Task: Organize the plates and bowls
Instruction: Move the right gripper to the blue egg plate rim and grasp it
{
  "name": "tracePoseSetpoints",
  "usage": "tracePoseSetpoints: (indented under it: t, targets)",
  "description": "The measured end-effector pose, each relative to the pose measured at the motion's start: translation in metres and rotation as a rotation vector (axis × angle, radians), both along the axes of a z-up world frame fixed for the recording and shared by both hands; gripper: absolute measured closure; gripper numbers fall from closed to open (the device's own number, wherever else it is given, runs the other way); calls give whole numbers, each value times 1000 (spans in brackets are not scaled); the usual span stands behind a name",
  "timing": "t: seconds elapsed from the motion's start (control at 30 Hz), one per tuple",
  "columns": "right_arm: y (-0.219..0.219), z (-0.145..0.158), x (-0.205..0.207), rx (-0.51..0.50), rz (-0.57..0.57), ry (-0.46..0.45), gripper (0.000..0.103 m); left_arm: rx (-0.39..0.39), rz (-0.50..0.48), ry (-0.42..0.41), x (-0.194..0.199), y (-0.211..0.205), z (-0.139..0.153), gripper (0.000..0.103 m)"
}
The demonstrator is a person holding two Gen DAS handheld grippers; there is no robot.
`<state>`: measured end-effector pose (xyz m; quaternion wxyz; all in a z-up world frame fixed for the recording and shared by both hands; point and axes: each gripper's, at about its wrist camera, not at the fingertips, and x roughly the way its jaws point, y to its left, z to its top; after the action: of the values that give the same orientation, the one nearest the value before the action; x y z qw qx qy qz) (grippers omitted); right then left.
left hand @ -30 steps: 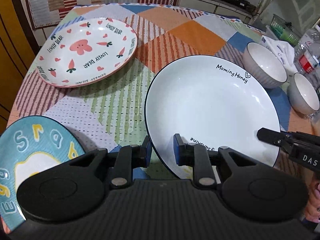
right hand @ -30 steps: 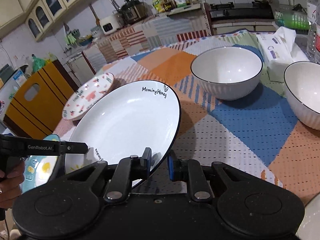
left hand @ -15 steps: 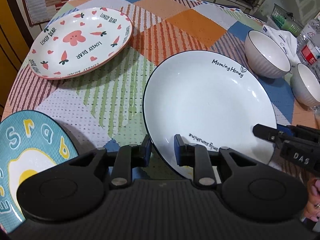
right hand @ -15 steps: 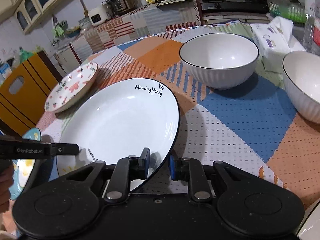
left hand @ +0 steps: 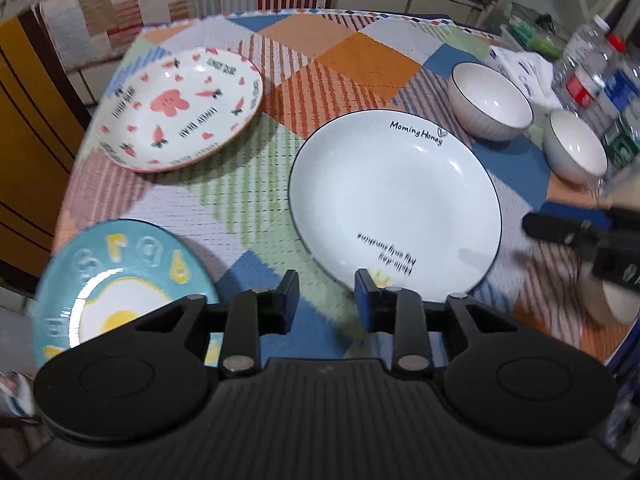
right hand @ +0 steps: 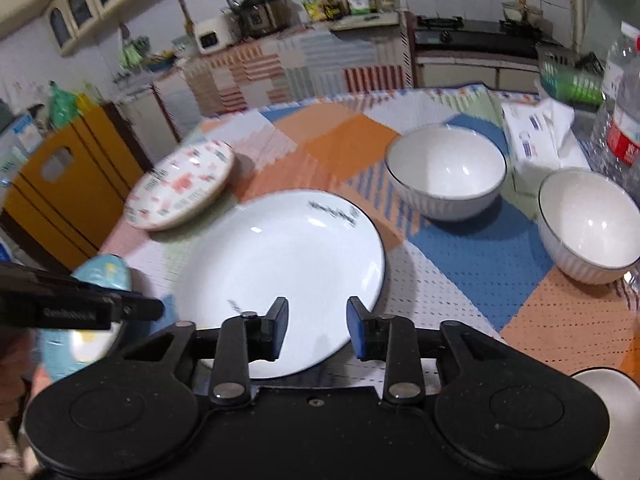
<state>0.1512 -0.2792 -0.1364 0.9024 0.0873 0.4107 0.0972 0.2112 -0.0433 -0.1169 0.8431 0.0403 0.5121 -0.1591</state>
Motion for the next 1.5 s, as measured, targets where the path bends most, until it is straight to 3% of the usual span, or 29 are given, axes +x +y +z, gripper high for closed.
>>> tracePoseSetpoints:
  t: [0.17,0.4,0.57,0.77,0.93,1.13,1.33,1.5]
  targets:
    - [18,34,-18,-48,57,-32,64,24,-43,2,-25,6,21,66]
    - [49,72,-48,-74,159,-50,61,12,-83,-57,-64,22,59,57]
    - [66,97,-69,-55,242,-74,61,11,-118,-65,-92,40,77,50]
    - [89,112,-86,-47,339,-58,51,38,-73,-48,-110,79,84,42]
    - [109,111,-89,-63,372,-10,38,55,-35,-15,-109,118,80,40]
    - [130,103,-90,-96,403,-8,31,51,3,-44,-104,153,80,40]
    - [134,91,-88,-12,458,-90,28,68,-10,-67,-84,172,70,40]
    - [149,63,-71,-33,514,-180,28,71,12,-54,-55,190,45,40]
